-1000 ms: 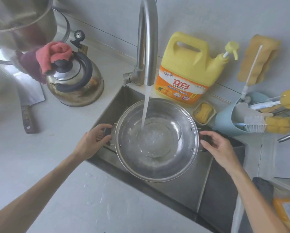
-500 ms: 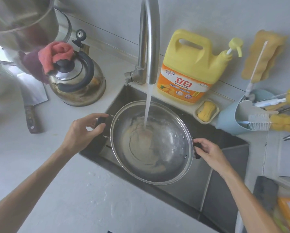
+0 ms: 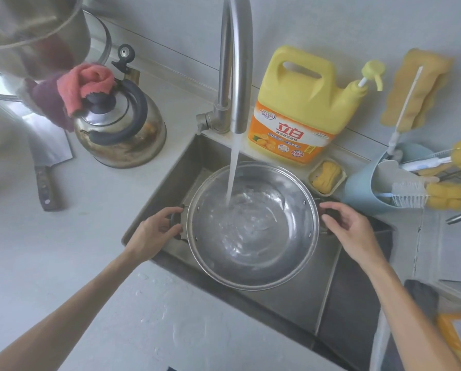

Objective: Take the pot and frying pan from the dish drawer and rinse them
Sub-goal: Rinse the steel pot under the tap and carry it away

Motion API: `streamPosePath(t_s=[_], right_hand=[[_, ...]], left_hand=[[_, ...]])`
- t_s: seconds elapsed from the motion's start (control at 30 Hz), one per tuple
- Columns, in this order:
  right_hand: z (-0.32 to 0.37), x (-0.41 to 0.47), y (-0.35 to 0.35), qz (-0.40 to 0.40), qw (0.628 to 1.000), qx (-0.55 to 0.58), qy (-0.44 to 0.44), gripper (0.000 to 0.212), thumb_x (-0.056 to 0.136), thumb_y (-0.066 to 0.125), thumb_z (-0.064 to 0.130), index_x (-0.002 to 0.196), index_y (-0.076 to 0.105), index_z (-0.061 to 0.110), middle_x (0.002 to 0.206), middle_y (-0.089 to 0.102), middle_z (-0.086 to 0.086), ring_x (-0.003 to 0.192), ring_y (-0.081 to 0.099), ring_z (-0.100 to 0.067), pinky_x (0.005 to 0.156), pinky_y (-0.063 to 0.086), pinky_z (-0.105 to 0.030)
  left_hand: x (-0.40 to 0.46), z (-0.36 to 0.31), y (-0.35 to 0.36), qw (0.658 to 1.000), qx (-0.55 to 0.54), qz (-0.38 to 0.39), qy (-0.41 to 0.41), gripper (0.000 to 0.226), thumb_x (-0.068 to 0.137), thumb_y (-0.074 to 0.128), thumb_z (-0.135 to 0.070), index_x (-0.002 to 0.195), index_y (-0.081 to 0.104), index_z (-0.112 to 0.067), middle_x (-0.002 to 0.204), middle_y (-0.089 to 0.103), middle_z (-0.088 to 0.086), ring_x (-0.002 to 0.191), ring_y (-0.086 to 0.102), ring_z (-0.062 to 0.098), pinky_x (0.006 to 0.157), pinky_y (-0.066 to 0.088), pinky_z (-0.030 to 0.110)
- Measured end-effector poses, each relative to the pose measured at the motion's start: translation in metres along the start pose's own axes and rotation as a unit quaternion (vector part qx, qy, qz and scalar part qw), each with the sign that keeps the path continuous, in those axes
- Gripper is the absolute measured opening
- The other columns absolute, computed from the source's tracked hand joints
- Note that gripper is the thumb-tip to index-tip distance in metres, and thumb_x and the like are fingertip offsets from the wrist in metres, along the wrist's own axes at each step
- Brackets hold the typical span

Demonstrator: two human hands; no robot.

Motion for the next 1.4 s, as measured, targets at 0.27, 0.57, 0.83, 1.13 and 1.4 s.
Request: streamPosePath(t_s=[0.27, 0.57, 0.83, 1.13, 1.4], right_hand=[[-0.010, -0.004, 0.009, 0.003, 1.000, 0.008, 0.005, 0.020, 0.088, 0.059, 0.001, 0.104, 0.064, 0.014, 0.105, 0.064, 0.013, 0.088, 0.057, 0.021, 0.075, 0.037, 0.004], [-0.033, -0.006, 0.027, 0.011, 0.999, 0.035, 0.039, 0.023, 0.088, 0.057, -0.003, 0.092, 0.059, 0.019, 0.097, 0.068, -0.001, 0.079, 0.065, 0.003, 0.072, 0.046, -0.004], [-0.032, -0.005, 0.013, -0.042, 0.989, 0.134, 0.046, 0.055, 0.084, 0.061, -0.007, 0.122, 0.045, 0.029, 0.098, 0.068, 0.016, 0.090, 0.066, 0.005, 0.080, 0.048, -0.008], [-0.028, 0.006, 0.007, -0.040, 0.991, 0.123, 0.029, 0.036, 0.081, 0.066, -0.004, 0.094, 0.067, 0.029, 0.081, 0.073, 0.023, 0.081, 0.066, 0.006, 0.077, 0.048, -0.007], [-0.021, 0.007, 0.022, -0.026, 0.988, 0.153, 0.012, 0.042, 0.076, 0.068, -0.005, 0.079, 0.075, 0.036, 0.083, 0.073, 0.024, 0.080, 0.066, 0.008, 0.077, 0.046, -0.006]], left_hand=[[-0.006, -0.022, -0.033, 0.995, -0.005, -0.087, 0.054, 0.037, 0.088, 0.062, -0.023, 0.104, 0.053, -0.054, 0.071, 0.069, -0.003, 0.073, 0.066, -0.001, 0.081, 0.050, 0.030], [-0.012, -0.052, -0.063, 0.986, 0.044, -0.122, 0.107, 0.037, 0.084, 0.068, -0.023, 0.113, 0.058, -0.044, 0.085, 0.065, -0.007, 0.081, 0.061, 0.012, 0.087, 0.048, 0.035], [0.014, -0.056, -0.060, 0.986, 0.087, -0.111, 0.093, 0.047, 0.081, 0.071, -0.026, 0.121, 0.052, -0.043, 0.085, 0.067, -0.004, 0.071, 0.056, 0.007, 0.069, 0.038, 0.019], [0.039, -0.053, -0.072, 0.977, 0.114, -0.152, 0.101, 0.027, 0.078, 0.073, -0.037, 0.102, 0.070, -0.024, 0.095, 0.070, -0.001, 0.078, 0.058, 0.025, 0.074, 0.050, 0.041], [0.037, -0.050, -0.070, 0.950, 0.239, -0.162, 0.119, 0.022, 0.084, 0.066, -0.034, 0.102, 0.065, -0.023, 0.095, 0.064, -0.002, 0.076, 0.061, 0.025, 0.063, 0.038, 0.031]])
Point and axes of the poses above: each hand's wrist, its own x-axis towards the middle knuckle, its own y-axis out of the palm, z = x × y, the point moved 10 cm from there along x, towards the middle knuckle
